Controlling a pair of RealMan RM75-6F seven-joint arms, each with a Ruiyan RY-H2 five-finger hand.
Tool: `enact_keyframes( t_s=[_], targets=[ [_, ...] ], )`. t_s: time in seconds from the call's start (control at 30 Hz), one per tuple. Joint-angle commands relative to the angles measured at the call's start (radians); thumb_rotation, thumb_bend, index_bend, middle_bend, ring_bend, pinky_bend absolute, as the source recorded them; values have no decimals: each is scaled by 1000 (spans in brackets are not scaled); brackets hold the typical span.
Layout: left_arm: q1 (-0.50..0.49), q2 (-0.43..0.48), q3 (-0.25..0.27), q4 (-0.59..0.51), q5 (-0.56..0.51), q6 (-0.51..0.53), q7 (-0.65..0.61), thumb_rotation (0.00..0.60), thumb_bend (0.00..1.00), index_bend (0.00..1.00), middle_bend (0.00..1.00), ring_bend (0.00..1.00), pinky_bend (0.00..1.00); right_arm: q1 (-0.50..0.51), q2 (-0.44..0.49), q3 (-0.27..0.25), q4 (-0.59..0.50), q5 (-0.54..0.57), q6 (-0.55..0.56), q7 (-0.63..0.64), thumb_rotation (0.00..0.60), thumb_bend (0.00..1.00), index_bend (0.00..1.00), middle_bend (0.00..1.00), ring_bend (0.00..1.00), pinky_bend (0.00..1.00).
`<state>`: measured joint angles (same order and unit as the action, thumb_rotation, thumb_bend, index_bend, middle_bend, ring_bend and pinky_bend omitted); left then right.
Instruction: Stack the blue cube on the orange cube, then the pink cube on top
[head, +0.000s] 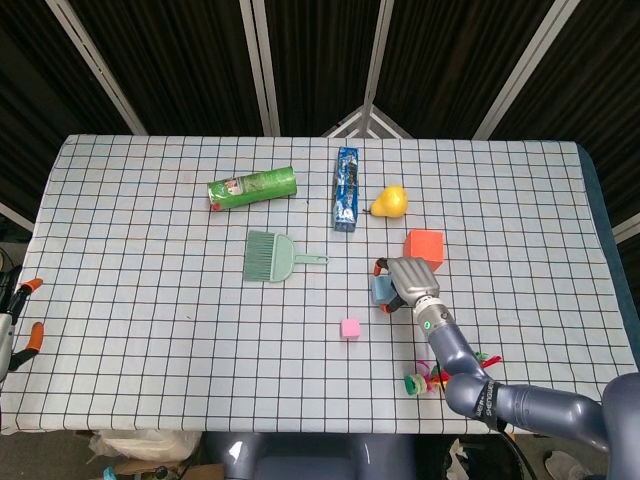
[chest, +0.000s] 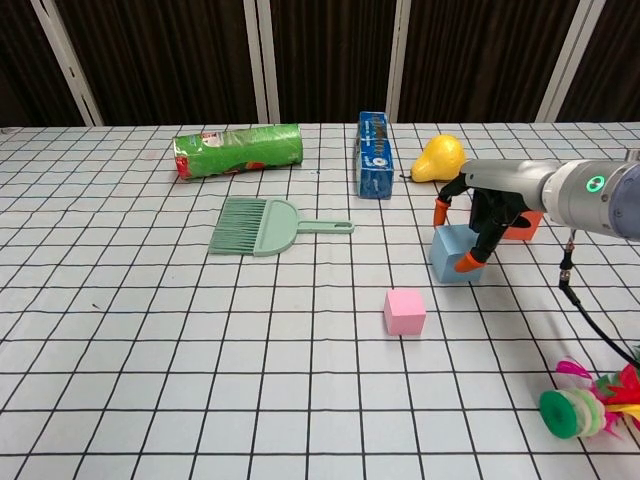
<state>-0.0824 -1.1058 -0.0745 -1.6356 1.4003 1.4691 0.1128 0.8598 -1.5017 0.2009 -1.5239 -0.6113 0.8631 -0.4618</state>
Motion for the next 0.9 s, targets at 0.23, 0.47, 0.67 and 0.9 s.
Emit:
enact_keyframes(
  t_s=[0.23, 0.47, 0.67, 0.9],
  targets=[
    [-4, -2, -1, -1, -7, -9, 11, 600, 536, 173, 13, 0, 0, -2, 10, -8, 18, -6, -17, 29, 600, 294, 431, 1000, 999, 851],
    [-5, -6, 1, -5, -10, -9, 26, 600, 536, 173, 13, 0, 0, -1, 12, -16, 27, -14, -28, 48, 600, 343, 452, 1000, 999, 851],
    [-7, -8, 1, -5, -11, -13, 30, 600, 536, 171, 13, 0, 0, -8, 16, -21, 27, -32, -29, 69, 600, 351, 466, 1000, 1000, 851],
    [-11, -10, 2, -6, -13, -20, 35, 600, 536, 172, 13, 0, 0, -25, 105, -6, -93, -61, 36, 70, 600, 351, 471, 1000, 1000, 851]
  ],
)
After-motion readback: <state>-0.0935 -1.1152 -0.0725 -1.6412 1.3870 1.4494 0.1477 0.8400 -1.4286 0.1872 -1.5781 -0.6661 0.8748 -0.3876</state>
